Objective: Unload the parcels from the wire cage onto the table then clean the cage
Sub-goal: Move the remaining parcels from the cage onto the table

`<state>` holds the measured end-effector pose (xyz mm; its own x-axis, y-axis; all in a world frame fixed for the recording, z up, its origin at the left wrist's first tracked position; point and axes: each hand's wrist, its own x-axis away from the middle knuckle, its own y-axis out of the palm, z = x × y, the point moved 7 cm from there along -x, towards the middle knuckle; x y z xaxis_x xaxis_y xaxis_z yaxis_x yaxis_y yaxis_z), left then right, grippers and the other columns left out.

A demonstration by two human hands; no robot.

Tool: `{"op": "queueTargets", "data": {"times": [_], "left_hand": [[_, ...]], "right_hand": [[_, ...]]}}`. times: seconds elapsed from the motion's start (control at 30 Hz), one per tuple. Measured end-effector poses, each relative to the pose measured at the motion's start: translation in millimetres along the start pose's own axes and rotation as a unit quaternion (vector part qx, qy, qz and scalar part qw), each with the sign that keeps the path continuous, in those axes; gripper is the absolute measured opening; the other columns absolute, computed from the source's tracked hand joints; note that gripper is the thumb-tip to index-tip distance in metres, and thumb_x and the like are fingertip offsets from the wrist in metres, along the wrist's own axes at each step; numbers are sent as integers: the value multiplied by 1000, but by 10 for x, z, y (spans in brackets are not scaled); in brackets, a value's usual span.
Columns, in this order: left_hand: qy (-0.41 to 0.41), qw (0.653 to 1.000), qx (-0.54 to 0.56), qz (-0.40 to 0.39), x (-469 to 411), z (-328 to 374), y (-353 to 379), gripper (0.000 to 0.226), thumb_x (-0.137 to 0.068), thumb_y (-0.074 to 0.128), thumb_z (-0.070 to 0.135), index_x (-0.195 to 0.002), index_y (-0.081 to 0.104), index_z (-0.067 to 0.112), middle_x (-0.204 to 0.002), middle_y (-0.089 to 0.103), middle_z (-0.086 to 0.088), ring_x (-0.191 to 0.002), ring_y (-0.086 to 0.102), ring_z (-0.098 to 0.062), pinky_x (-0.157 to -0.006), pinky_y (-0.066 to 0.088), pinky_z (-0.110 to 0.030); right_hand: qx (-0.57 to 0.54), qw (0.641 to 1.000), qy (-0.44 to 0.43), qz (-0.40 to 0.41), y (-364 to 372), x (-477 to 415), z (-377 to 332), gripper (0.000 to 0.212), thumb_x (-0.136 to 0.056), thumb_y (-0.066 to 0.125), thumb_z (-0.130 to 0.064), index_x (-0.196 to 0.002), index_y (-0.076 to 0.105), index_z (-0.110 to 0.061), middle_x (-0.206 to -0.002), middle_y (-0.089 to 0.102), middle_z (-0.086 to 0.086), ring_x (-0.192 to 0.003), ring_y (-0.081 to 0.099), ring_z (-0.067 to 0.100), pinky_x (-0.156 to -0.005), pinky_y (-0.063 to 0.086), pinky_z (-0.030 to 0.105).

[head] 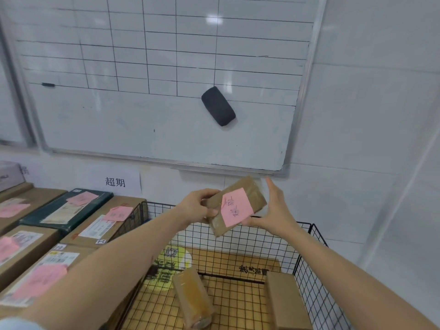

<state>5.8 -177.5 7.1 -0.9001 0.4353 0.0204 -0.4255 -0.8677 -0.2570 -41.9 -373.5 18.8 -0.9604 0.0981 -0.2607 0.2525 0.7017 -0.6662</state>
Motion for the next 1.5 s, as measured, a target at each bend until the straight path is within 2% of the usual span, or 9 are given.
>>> {"op": "queueTargets", "data": {"times": [0.2,0.4,0.53,0.6,0.8,0.97,1.17,1.3,1.5], "left_hand": [[-4,994,-84,-72,38,190,-4,57,-84,61,-9,-133,52,19,-117,62,-5,-106,60,-21,-79,59,-35],[56,955,-245,160,-108,304,-178,71,-84,70,24,-145,34,16,-144,42,-8,-124,50,-26,-99,46,-36],[-65,989,-100,91,-131,28,116,84,-80,70,44,-143,22,16,-127,52,-9,-110,57,-25,-71,55,-33],[-61,994,-19,84,-143,-50,222,83,-78,75,35,-140,24,18,-127,53,-7,-109,57,-25,-77,57,-38],[-23,986,-30,161,-183,78,6,72,-83,64,13,-145,29,24,-129,56,-7,-113,56,-27,-98,47,-41],[-15,998,45,48,-65,135,257,65,-82,71,15,-131,35,38,-116,60,7,-104,61,-19,-84,54,-53],[-57,997,43,-18,4,27,295,72,-90,57,-2,-132,22,46,-103,56,6,-92,60,-21,-80,53,-59],[-63,998,22,1,12,26,266,85,-91,51,-7,-146,11,44,-111,54,2,-103,60,-32,-78,55,-56],[-72,995,-29,55,39,-51,135,95,-91,52,-3,-148,-9,40,-125,57,-5,-106,60,-29,-88,53,-51]], "right_hand": [[78,991,-68,-82,95,-35,-214,134,-56,90,-21,-153,-2,-27,-155,6,-7,-141,19,15,-110,34,36],[73,997,9,30,184,38,-167,129,-57,88,-46,-149,4,-13,-139,11,3,-132,16,25,-111,27,40],[41,985,97,136,183,90,-131,121,-58,81,-59,-143,12,-8,-132,19,9,-123,23,29,-100,36,42],[45,984,120,128,191,78,-123,118,-62,79,-58,-144,11,-6,-133,19,11,-125,22,31,-100,36,43],[75,993,66,64,288,125,-194,106,-63,83,-34,-144,19,-10,-129,30,6,-122,33,26,-98,39,35],[56,993,59,84,376,186,-296,102,-51,87,-44,-131,32,-15,-113,33,0,-104,51,21,-82,54,37],[76,996,20,51,434,251,-285,81,-69,83,-25,-134,35,-15,-113,36,-3,-95,47,10,-76,42,19],[70,997,10,37,493,286,-325,85,-71,81,-22,-140,32,-17,-121,42,-2,-102,50,11,-77,42,17],[165,986,-15,1,515,357,-368,109,-77,77,-31,-153,0,-20,-148,36,-2,-122,49,18,-93,49,30]]}}
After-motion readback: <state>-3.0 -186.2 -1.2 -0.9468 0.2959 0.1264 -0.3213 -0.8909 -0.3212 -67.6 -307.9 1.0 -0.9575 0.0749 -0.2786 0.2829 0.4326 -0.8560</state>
